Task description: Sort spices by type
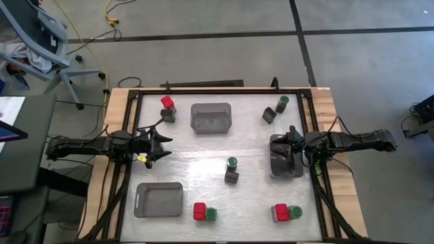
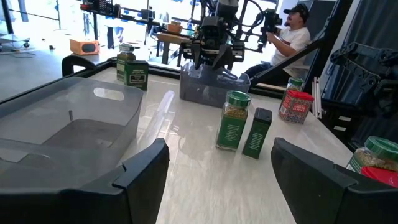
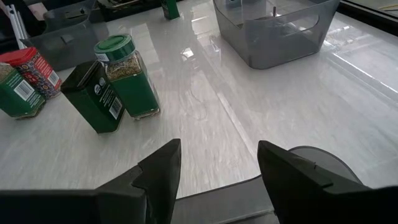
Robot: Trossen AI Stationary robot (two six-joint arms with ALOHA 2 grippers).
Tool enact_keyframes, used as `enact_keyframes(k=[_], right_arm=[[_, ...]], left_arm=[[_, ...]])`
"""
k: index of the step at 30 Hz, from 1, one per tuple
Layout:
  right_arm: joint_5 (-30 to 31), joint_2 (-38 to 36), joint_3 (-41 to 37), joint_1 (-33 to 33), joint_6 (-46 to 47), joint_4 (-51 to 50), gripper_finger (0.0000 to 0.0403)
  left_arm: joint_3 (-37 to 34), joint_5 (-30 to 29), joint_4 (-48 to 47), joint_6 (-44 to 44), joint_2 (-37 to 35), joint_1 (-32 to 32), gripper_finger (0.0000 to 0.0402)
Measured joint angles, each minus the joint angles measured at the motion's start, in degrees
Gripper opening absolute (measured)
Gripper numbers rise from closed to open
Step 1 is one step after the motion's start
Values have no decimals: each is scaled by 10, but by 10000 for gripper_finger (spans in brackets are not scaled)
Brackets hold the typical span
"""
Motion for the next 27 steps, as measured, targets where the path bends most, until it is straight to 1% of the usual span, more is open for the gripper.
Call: enact_keyframes(k=[10,27], right_arm=[[0,0,0,-1,0,2,242],[5,0,-3,-4,-5,41,242]], left_arm=[[0,0,0,0,0,0,270],[0,0,0,0,0,0,270]])
